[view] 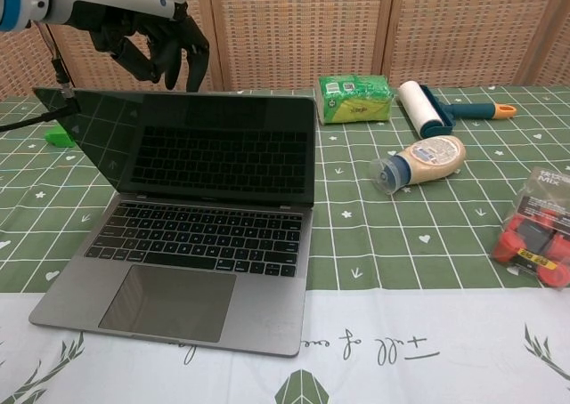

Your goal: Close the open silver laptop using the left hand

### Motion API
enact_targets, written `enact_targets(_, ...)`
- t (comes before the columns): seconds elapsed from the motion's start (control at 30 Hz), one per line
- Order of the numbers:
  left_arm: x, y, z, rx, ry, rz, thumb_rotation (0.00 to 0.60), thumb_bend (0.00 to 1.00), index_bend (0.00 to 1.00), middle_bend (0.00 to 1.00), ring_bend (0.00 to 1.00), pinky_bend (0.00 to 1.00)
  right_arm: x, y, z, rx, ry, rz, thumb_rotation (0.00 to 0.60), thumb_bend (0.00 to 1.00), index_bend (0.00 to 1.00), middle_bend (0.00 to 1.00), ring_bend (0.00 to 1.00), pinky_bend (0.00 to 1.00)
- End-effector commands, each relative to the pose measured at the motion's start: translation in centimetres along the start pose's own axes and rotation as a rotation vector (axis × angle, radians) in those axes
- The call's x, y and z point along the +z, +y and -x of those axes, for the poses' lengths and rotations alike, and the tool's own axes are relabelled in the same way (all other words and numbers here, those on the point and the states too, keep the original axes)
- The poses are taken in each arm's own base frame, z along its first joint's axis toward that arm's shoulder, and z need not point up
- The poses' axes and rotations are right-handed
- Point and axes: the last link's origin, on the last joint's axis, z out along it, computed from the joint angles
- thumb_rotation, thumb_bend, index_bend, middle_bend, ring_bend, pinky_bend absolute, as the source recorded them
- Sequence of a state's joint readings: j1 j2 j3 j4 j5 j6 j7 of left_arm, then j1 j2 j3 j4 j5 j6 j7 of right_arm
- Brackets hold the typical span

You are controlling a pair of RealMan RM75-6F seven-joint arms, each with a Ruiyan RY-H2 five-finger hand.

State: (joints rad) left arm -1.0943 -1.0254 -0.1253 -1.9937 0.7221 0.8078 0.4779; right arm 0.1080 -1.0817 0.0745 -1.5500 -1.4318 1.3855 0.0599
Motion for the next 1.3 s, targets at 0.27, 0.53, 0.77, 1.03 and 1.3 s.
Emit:
enact_targets(0.27, -2.0, 0.9, 2.3, -0.030, -0.080, 0.034, 0.600, 1.00, 0.49, 0.38, 0.40, 0.38, -0.7, -0.4, -0.5, 0.001, 0.005, -0.019, 0.600, 0.05, 0.10, 0.00, 0.00, 0.00)
enact_targets(0.53, -2.9, 1.7, 3.4, -0.043, -0.107, 0.067, 0.600, 1.00, 0.49, 0.38, 0.40, 0.38, -1.2, -1.0, -0.5, -0.008, 0.005, -0.042, 0.600, 0.05, 0.11, 0.00, 0.00, 0.00)
enact_targets(0.77, -3.2, 2.0, 4.9, -0.049, -0.150, 0.083, 0.600, 1.00, 0.49, 0.38, 0.40, 0.38, -1.4, -0.9, -0.9, 0.002, 0.016, -0.041, 0.600, 0.05, 0.11, 0.00, 0.00, 0.00)
enact_targets(1.03, -2.6, 2.1, 7.6, -0.064, -0.203, 0.073, 0.600, 1.00, 0.49, 0.38, 0.40, 0.38, -1.7, -0.8, -1.5, 0.009, 0.032, -0.038, 0.600, 0.05, 0.11, 0.00, 0.00, 0.00)
enact_targets(1.3, -2.2, 2.1, 9.2, -0.068, -0.230, 0.070, 0.600, 1.00, 0.49, 0.38, 0.40, 0.38, -1.8, -0.7, -1.6, 0.008, 0.032, -0.037, 0.600, 0.05, 0.11, 0.00, 0.00, 0.00)
